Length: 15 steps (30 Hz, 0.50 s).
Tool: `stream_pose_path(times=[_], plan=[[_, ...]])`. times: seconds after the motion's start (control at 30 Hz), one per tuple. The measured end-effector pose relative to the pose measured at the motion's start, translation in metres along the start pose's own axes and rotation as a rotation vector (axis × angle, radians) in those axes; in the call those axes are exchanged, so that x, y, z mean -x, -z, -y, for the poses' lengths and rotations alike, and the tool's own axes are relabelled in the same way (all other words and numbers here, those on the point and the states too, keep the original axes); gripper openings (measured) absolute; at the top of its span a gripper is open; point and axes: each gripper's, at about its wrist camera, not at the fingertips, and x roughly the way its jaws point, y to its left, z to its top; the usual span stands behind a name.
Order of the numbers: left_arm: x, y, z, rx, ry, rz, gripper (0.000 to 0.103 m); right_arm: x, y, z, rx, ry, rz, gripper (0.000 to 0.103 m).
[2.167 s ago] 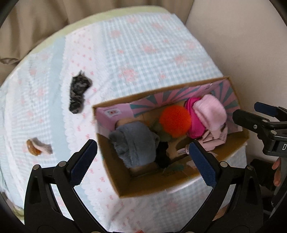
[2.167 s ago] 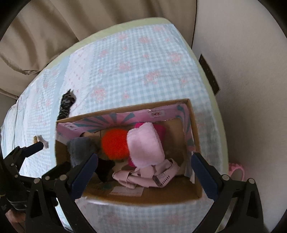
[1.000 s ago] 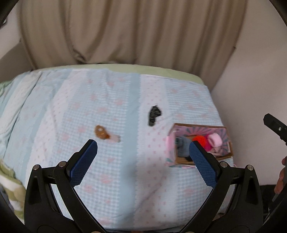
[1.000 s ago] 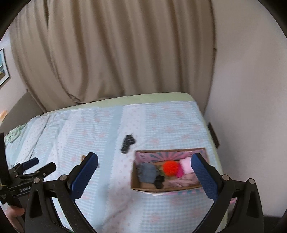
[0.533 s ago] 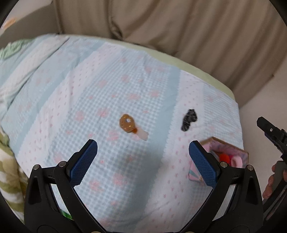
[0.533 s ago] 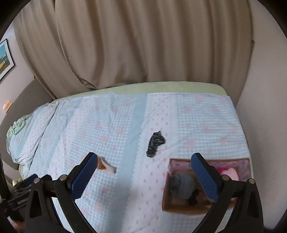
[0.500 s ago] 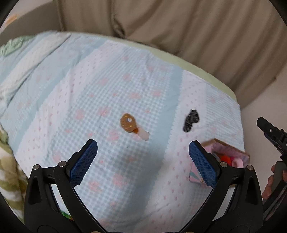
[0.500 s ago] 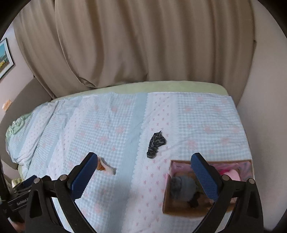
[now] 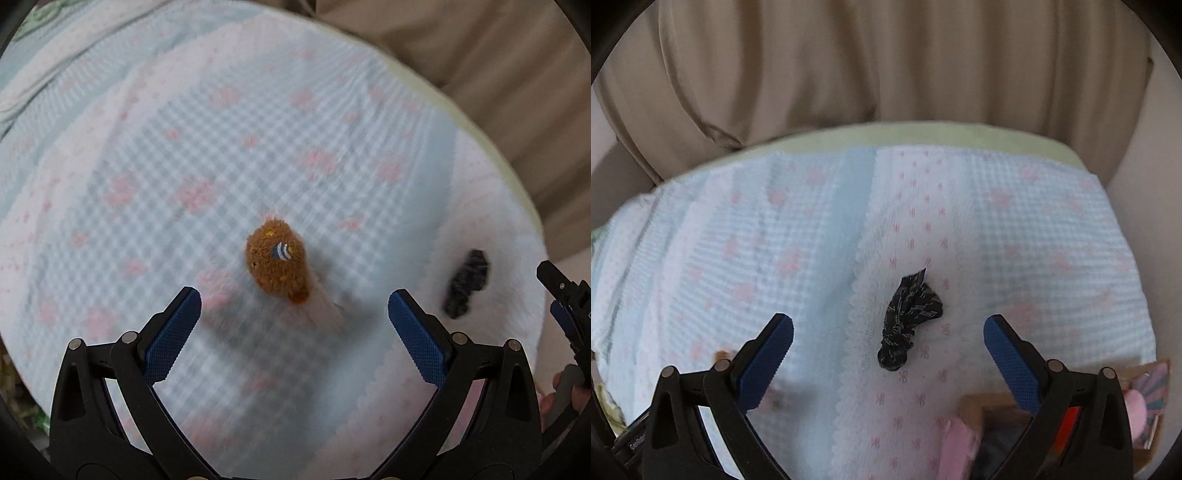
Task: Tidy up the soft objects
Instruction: 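Grasp the brown plush toy with left tool while right tool grasps black scarf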
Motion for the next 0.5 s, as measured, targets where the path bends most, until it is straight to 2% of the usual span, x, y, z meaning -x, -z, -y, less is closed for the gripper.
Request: stream_pose_path(times=[0.17, 0.2, 0.33, 0.4, 0.5], plan=[[-0.059, -0.004, -0.004, 0.024, -0.03, -0.05, 0.092, -0.057, 0.009, -0.002, -0.009, 0.024, -0.071, 0.095], [-0.066, -0.006, -0.004, 0.022, -0.04, -0.055, 0.088, -0.064, 0.009, -0.001, -0.013, 0.031, -0.08, 0.095], [-0.095, -0.006, -0.005, 0.022, -0.06, -0.074, 0.082, -0.105, 0.014, 0.001, -0.017, 0.091, -0.163, 0.08], [-0.106, -0.007, -0.005, 0.025, -0.071, -0.079, 0.07, -0.123, 0.017, 0.003, -0.02, 0.101, -0.198, 0.073], [-0.117, -0.009, -0.003, 0.019, -0.088, -0.089, 0.064, -0.14, 0.019, 0.009, -0.031, 0.106, -0.219, 0.068]])
